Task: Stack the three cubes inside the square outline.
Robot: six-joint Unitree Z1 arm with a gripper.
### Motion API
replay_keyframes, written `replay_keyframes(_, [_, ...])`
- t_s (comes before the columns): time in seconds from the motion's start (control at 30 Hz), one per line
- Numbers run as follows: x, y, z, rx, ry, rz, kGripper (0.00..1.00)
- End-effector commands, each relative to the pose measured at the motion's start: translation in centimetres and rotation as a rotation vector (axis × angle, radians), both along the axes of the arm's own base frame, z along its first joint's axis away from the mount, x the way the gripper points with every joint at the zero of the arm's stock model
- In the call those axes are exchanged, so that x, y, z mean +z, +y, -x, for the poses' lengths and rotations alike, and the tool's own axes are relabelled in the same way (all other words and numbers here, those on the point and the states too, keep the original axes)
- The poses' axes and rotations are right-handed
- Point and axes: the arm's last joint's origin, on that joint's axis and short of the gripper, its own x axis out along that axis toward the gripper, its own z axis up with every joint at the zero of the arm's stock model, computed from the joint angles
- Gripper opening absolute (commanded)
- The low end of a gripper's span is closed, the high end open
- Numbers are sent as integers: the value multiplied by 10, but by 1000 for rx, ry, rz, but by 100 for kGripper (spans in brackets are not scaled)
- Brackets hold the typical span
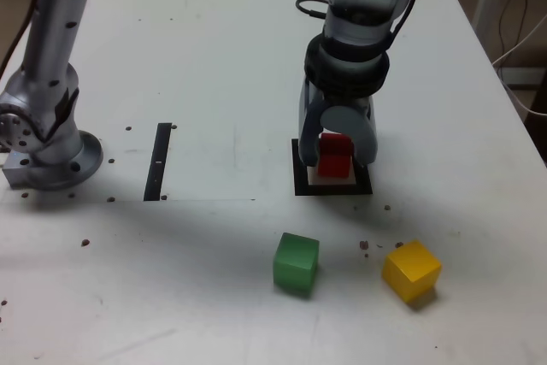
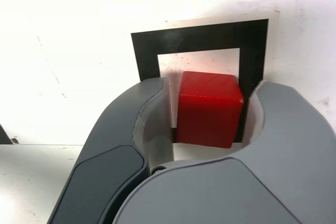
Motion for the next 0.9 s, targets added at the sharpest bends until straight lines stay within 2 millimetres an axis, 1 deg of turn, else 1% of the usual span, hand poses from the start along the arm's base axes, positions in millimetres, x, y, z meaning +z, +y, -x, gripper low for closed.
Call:
replay_keyframes(0.0, [6, 1, 3, 0, -5, -1, 98])
replay_keyframes(0.17, [16, -3, 8, 3, -8, -3, 99])
replay_keyframes(0.33, [39, -16, 22, 12, -31, -13, 99])
replay_keyframes(0.43, [49, -24, 27, 13, -55, -14, 99])
replay_keyframes(0.6, [54, -38, 28, 20, -78, -10, 99])
replay_keyframes(0.87, [58, -56, 42, 76, -58, 23, 100])
